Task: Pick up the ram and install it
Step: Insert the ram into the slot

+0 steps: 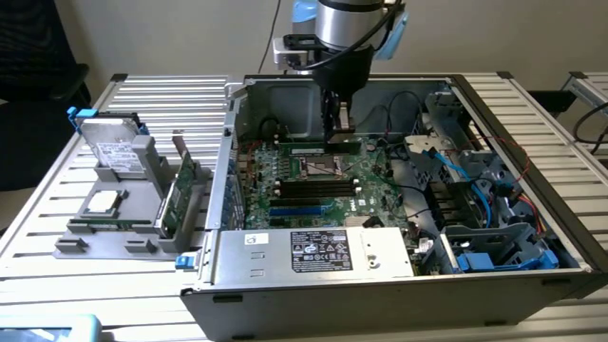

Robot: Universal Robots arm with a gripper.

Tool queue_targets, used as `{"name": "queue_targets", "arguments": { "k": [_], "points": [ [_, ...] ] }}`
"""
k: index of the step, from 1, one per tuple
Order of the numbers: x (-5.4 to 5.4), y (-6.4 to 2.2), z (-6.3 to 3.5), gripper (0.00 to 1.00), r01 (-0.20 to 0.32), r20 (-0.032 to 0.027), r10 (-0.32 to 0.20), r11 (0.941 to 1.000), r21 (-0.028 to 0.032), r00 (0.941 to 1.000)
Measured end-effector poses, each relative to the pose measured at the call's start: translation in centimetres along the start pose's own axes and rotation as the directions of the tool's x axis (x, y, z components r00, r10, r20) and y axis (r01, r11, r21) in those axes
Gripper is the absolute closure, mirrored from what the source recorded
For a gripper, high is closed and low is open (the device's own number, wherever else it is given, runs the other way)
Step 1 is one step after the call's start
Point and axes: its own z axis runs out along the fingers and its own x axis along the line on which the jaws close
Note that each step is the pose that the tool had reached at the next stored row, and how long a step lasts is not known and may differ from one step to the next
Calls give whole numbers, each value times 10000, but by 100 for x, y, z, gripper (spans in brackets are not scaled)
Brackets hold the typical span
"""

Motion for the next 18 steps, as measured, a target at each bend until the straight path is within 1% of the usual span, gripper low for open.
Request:
{"name": "queue_targets", "arguments": {
  "k": [4,5,8,10,11,18],
  "points": [
    [12,-5,61,86,0,-1,0,10000,-22,10000],
    [12,-5,79,86,0,-10,0,10000,-23,10000],
    [11,-7,129,86,0,-49,-1,10000,-24,10000],
    [11,-7,143,86,-1,-95,1,10000,-27,10000],
    [11,-7,143,86,-1,-97,1,10000,-35,10000],
    [11,-7,144,86,-1,-96,1,10000,-35,10000]
  ]
}}
